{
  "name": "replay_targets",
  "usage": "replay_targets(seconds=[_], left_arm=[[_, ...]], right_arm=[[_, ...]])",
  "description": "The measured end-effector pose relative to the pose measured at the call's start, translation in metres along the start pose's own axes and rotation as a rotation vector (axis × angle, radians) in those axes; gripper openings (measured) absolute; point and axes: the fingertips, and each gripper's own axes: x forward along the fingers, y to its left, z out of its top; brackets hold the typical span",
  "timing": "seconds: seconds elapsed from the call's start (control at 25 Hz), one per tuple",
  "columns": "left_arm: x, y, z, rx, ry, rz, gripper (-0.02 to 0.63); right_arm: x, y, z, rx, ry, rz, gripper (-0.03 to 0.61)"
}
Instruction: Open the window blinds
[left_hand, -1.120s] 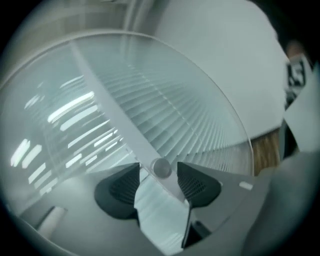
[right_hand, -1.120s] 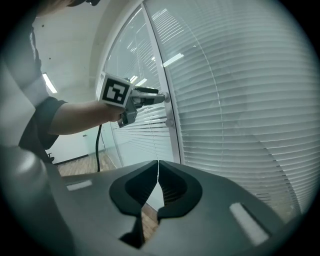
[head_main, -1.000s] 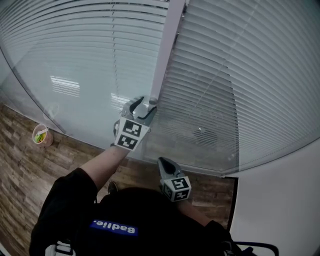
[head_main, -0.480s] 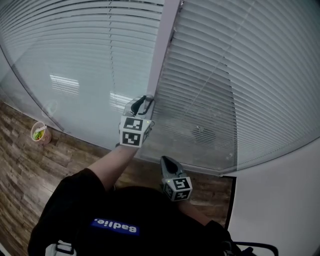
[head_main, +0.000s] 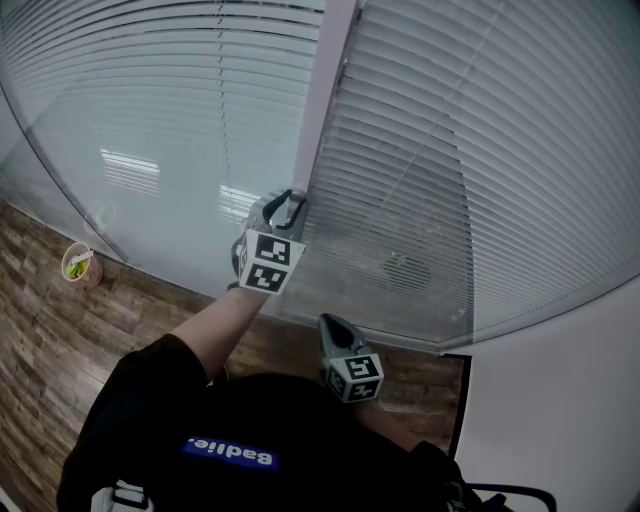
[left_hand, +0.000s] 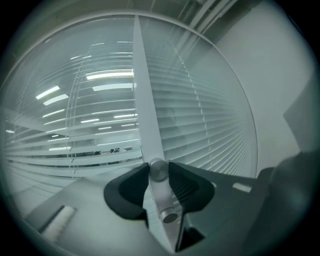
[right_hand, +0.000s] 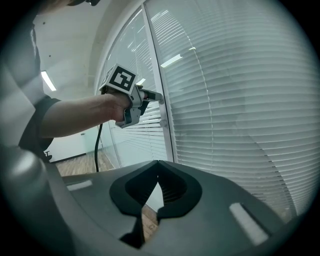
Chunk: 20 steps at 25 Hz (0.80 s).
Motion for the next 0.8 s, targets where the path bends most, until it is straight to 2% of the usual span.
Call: replay_targets(seconds=[0.16, 0.52, 0.8], left_arm=[[0.002, -0.001, -0.002, 0.132, 0.01, 0.0, 0.123], [0.002, -0.006, -0.003, 0.542, 0.029, -0.005, 0.123], [-0.004, -0.012, -0.004, 0.855, 0.031, -0.057, 0.124]], right_arm=[[0.0, 0.001, 0.0, 0.0, 0.002, 0.001, 0.003], [0.005, 0.009, -0.006, 0.013, 0.025, 0.019, 0.003], [0.007, 0.021, -0.009, 0.017, 0.029, 0.042, 0.003]])
